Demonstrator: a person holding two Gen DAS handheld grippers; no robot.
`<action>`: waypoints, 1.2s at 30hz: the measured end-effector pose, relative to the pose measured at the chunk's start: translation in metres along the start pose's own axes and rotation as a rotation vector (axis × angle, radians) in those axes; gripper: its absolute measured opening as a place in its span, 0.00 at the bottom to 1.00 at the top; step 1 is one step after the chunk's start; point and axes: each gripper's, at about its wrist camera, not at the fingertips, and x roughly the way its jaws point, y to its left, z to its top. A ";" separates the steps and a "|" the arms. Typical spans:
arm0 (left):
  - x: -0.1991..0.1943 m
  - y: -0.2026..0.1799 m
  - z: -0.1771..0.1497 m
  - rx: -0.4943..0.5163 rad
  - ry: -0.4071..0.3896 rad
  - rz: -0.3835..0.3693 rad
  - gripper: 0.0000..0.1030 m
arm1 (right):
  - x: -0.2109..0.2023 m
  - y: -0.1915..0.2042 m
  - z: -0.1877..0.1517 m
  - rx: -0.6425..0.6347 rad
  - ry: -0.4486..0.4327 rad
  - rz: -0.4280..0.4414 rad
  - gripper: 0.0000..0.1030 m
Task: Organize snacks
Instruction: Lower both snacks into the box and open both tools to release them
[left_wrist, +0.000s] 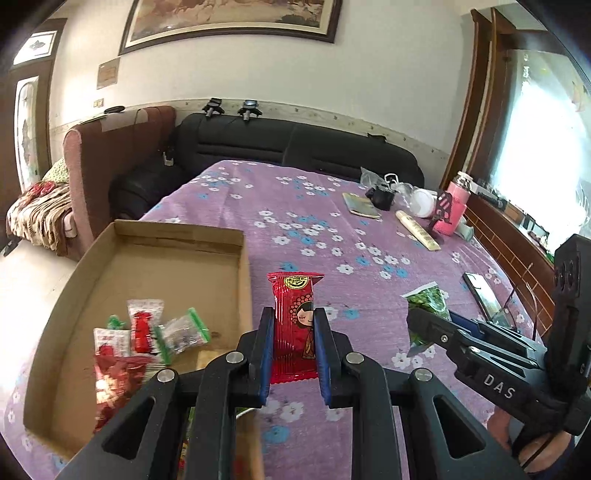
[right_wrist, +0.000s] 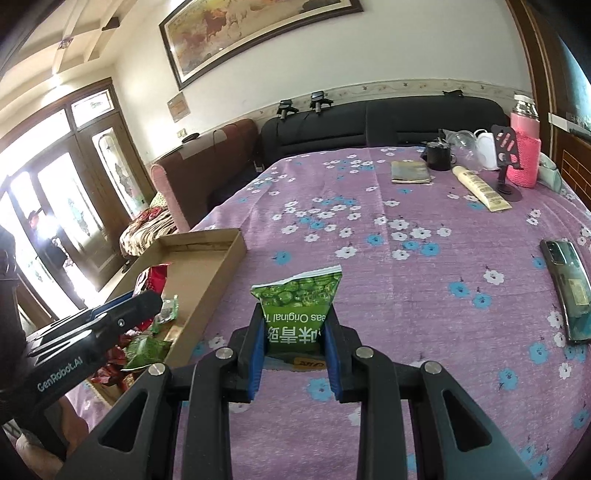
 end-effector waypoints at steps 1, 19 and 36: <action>-0.002 0.006 -0.001 -0.009 -0.004 0.005 0.20 | 0.000 0.005 0.000 -0.006 0.004 0.008 0.26; -0.027 0.103 -0.031 -0.127 -0.019 0.167 0.20 | 0.026 0.111 -0.026 -0.189 0.112 0.159 0.27; -0.012 0.125 -0.046 -0.131 0.014 0.215 0.20 | 0.069 0.160 -0.034 -0.290 0.148 0.182 0.27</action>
